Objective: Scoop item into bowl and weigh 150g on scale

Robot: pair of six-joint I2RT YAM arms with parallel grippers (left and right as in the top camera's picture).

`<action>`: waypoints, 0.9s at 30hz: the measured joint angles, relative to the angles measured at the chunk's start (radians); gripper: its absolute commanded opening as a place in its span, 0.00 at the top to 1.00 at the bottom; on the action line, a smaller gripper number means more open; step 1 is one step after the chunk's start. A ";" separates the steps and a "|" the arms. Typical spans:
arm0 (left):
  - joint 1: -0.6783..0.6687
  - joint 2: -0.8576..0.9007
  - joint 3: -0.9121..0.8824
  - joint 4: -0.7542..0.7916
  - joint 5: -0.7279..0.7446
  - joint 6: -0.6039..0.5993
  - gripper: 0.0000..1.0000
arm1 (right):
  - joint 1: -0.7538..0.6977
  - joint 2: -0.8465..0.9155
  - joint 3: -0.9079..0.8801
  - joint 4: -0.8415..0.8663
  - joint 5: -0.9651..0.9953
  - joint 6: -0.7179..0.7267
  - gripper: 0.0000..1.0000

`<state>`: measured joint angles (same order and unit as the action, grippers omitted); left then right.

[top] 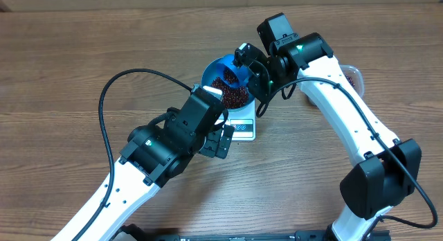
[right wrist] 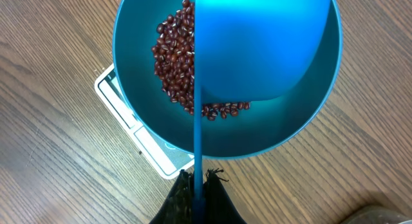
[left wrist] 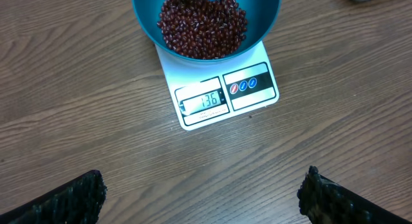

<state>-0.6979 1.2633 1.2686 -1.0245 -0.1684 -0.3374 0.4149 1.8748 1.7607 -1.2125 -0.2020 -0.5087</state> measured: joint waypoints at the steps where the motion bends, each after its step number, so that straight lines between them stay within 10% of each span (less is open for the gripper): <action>1: 0.000 0.000 0.000 0.000 0.000 0.000 0.00 | 0.000 0.000 0.000 -0.003 0.000 -0.004 0.96; 27: 0.000 0.000 0.000 0.000 0.000 0.000 0.01 | 0.000 0.000 0.000 -0.007 0.000 -0.031 0.96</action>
<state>-0.6979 1.2633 1.2686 -1.0245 -0.1684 -0.3374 0.4149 1.8748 1.7607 -1.2198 -0.2020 -0.5392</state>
